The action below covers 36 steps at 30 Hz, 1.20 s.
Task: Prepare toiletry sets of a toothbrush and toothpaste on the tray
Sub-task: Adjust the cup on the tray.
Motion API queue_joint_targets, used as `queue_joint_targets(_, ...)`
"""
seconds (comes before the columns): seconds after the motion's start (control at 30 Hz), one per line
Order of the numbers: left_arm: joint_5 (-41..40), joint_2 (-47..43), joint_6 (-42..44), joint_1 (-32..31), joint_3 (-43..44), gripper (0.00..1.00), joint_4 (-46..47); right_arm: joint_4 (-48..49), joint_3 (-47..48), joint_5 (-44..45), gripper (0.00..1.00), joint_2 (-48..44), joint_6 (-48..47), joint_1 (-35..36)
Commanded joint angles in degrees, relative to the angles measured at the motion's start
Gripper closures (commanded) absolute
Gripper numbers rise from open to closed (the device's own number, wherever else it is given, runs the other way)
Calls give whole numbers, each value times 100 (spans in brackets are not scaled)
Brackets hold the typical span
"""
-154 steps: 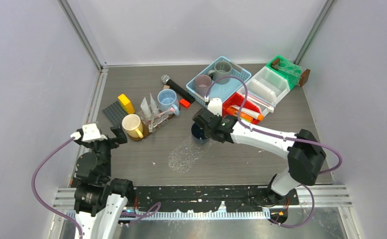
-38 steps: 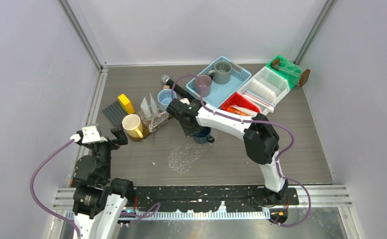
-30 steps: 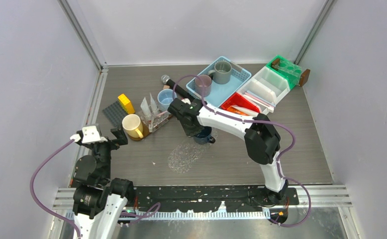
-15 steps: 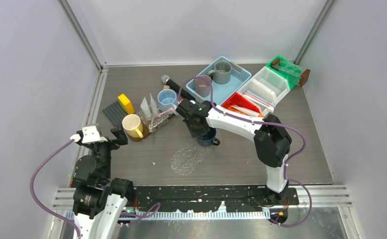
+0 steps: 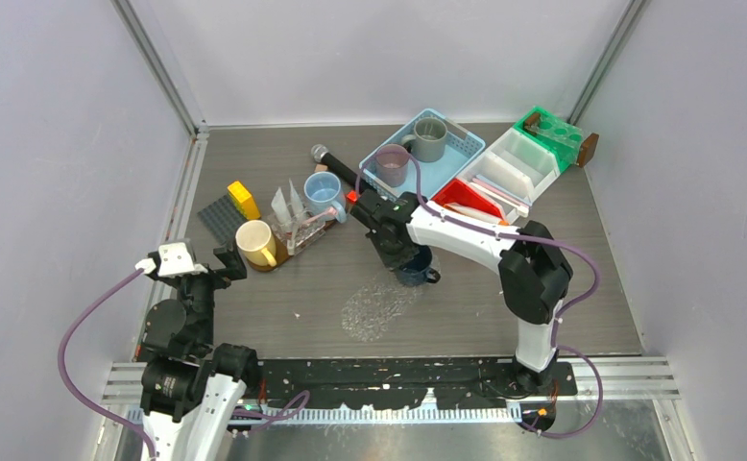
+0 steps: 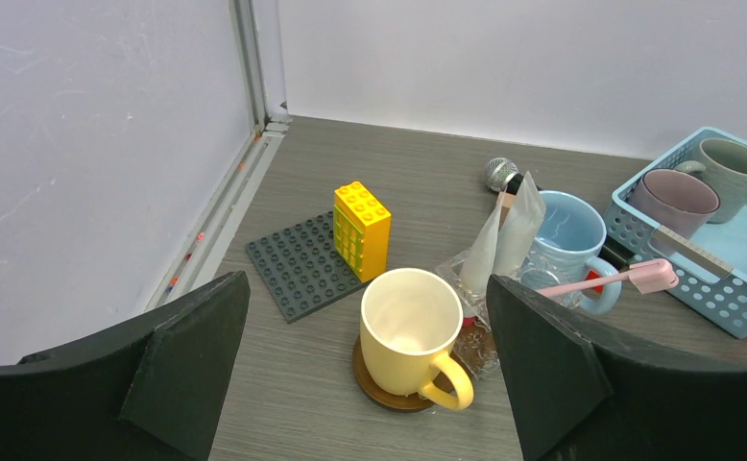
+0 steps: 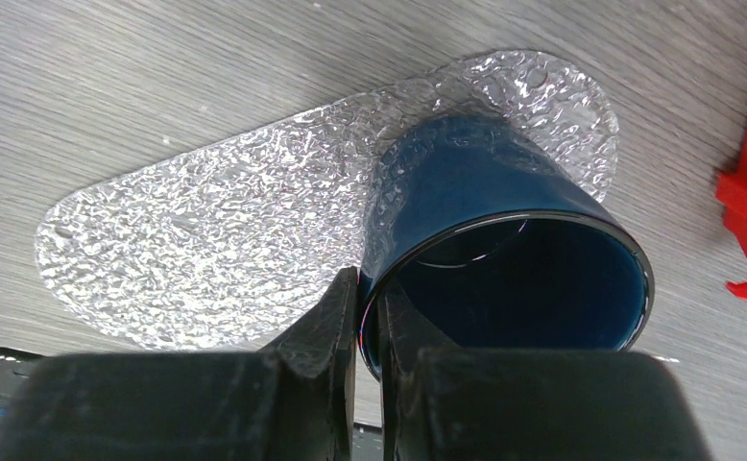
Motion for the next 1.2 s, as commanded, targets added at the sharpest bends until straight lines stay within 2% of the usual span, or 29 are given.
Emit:
queue_joint_targets(0.0,-23,79,8,-27,3,3,136,-664,63,241,99,-316,-185,-182)
queue_joint_targets(0.37,-16,92,16,-23,3,3,128,-418,-168,227,99,-576,-229,-586)
queue_joint_targets(0.67,12,105,16,-25,4,3,138,204,-856,190,99,-1169,36,-820)
queue_joint_targets(0.83,12,107,16,-27,8,3,136,456,-1112,-2,99,-1168,103,-942)
queue_joint_targets(1.17,12,127,16,-23,4,3,136,369,-994,197,99,-1200,266,-951)
